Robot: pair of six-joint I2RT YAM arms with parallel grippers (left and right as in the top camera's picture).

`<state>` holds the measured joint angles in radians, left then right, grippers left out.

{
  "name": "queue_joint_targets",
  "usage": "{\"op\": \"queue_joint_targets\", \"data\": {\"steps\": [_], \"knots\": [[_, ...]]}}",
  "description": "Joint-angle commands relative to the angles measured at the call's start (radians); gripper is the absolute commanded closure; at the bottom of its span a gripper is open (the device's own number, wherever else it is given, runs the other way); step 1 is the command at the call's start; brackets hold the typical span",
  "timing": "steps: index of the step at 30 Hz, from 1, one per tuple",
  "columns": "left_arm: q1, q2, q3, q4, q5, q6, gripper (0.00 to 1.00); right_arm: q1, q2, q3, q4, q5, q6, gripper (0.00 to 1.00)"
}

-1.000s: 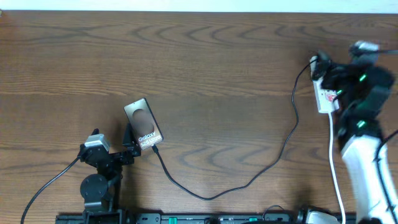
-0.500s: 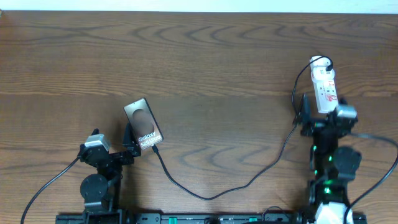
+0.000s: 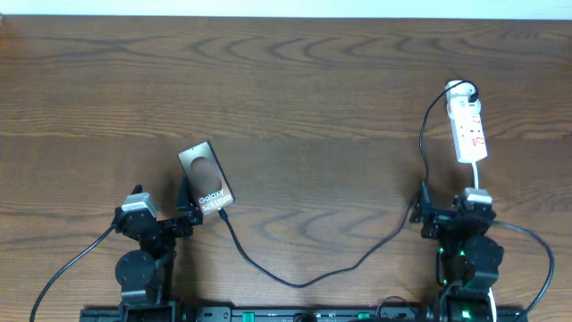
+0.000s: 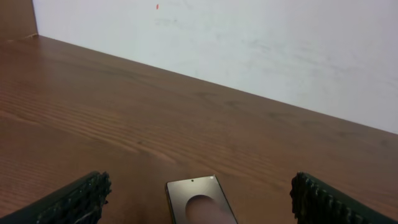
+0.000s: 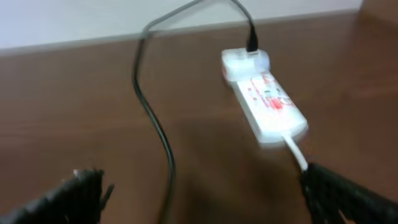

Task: Plug charger to phone and switch on socket

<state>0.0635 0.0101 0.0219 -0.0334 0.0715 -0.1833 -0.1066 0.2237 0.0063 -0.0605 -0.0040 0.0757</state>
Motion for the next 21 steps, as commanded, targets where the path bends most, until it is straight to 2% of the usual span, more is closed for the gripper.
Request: {"op": "queue_joint_targets", "data": {"steps": [1,5,21], "knots": [[-0.003,-0.006,-0.018,-0.033,0.002,0.002,0.05,0.010,-0.122,-0.001,-0.016,0.021,-0.030,0.01],[-0.003,-0.006,-0.018,-0.033,0.002,0.002,0.05,0.009,-0.220,-0.001,-0.006,0.021,-0.032,0.01],[-0.003,-0.006,-0.018,-0.033,0.002,0.002,0.05,0.009,-0.219,-0.001,-0.015,0.016,-0.032,0.01]]}}
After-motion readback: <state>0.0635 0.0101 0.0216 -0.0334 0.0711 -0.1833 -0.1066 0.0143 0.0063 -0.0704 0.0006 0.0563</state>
